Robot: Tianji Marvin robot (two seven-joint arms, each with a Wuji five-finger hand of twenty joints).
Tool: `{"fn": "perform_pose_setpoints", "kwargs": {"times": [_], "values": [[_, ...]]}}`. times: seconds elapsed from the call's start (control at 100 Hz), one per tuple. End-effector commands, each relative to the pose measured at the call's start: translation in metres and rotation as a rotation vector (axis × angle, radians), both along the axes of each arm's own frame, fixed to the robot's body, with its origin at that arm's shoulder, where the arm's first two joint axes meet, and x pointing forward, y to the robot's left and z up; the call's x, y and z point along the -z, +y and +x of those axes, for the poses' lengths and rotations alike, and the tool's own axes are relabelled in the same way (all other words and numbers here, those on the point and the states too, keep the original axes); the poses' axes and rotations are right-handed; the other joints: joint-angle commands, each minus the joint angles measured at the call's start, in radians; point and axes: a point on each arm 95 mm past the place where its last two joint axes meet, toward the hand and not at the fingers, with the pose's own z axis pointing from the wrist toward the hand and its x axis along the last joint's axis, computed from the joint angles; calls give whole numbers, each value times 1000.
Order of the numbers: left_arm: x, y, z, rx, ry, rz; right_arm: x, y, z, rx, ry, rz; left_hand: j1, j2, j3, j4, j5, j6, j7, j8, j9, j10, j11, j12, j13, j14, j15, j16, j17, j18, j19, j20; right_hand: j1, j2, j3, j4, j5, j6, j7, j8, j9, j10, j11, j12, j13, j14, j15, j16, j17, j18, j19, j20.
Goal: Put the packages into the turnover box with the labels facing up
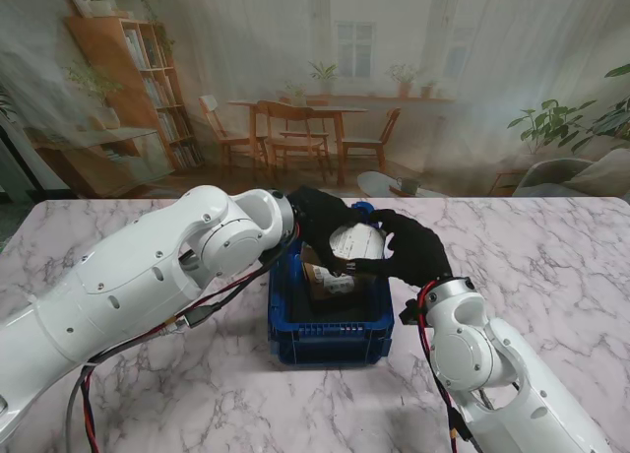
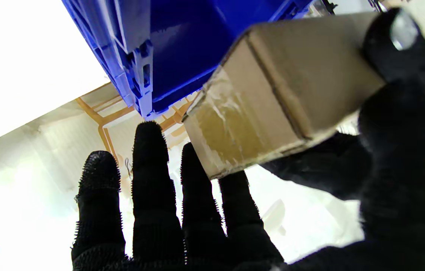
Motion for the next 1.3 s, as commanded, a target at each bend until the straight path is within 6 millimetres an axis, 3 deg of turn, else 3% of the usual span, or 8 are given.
{"fn": "perform_pose_setpoints", "kwargs": {"times": [0.0,0.26,0.52,0.6,0.7,0.83,1.29], "values": [[8,5,5,-28,21,-1,-2,-1,-2,17,2,11,298,160,236,78,90,-95,175,50,101,-58,61,61,73,-16,112,48,66,-79,165,41,-57,14,10,28,-67,-33,-23,-23,-57,-30,23,3,-59,6,-46,-16,-40,11,-22,-11],[12,10,4,-50,21,-48,-1,-15,-10,51,-19,110,295,163,235,74,87,-95,186,41,102,-56,49,69,69,-9,113,48,63,-72,169,39,-70,29,29,27,-146,-61,-32,-9,-243,-7,-97,-99,-220,0,-151,-83,-123,-3,-124,1],[18,17,-11,-63,20,-101,4,-43,-24,164,-81,187,275,173,206,65,97,-86,178,16,88,-47,68,21,66,2,114,41,56,-63,176,38,-68,96,58,28,-153,-73,-47,-7,-269,-3,-143,-126,-261,-1,-208,-111,-149,-20,-178,8],[20,18,-15,-66,15,-118,6,-51,-26,200,-103,246,275,170,202,63,104,-86,177,14,92,-43,70,18,69,7,117,41,57,-60,179,39,-105,165,104,26,-164,-85,-55,1,-285,-6,-150,-130,-279,-6,-223,-115,-168,-31,-212,24],[24,18,-20,-75,11,-129,9,-60,-29,238,-126,291,270,172,196,61,108,-84,171,9,91,-41,71,8,68,10,118,41,56,-57,184,40,-128,212,99,23,-170,-95,-57,5,-294,-12,-158,-135,-295,-12,-234,-118,-180,-34,-237,27],[31,19,-26,-83,9,-129,15,-69,-31,296,-147,369,268,171,190,58,117,-82,170,9,95,-38,74,-4,70,16,121,40,55,-49,190,41,-97,273,53,35,-162,-100,-49,18,-283,-21,-159,-136,-299,-19,-247,-121,-194,-36,-306,40],[56,22,-40,-74,35,-103,30,-78,-34,366,-160,431,269,190,143,43,136,-76,155,9,97,-31,91,-110,70,28,126,31,50,-38,209,35,-62,310,35,47,-158,-107,-26,29,-304,-19,-150,-131,-316,-36,-256,-119,-197,-38,-389,63]]}}
